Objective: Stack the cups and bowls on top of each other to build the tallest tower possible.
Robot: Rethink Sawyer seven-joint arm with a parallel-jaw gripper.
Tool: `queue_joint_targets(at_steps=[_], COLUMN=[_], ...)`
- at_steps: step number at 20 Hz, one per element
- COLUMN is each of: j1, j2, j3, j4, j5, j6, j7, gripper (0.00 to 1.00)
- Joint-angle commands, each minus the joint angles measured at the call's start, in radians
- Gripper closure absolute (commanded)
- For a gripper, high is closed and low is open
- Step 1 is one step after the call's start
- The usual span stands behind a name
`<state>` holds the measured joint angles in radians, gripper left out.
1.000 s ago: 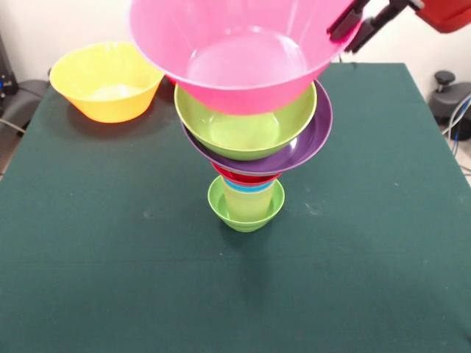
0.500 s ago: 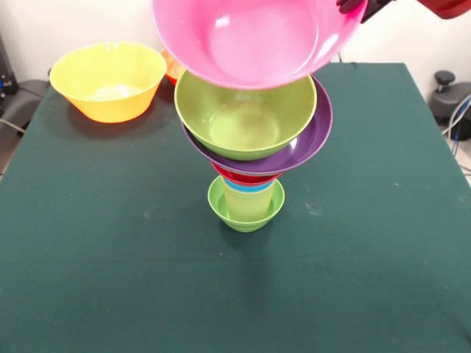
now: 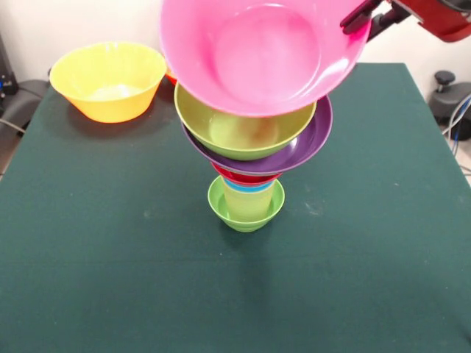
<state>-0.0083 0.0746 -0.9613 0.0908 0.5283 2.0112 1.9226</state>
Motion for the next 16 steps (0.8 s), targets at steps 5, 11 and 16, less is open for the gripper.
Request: queue_joint_targets(at_steps=[5,11,16], j1=[-0.033,-0.027,-0.029], j2=[0.023,0.009,0.007], j3=[0.008,0.021,0.015], j4=[-0.026,-0.013,-0.016], j5=[0.012,0.000,0.002], j6=[0.010,-0.017,-0.017], j7=[-0.252,-0.244,-0.237], gripper=[1.00,1.00,1.00])
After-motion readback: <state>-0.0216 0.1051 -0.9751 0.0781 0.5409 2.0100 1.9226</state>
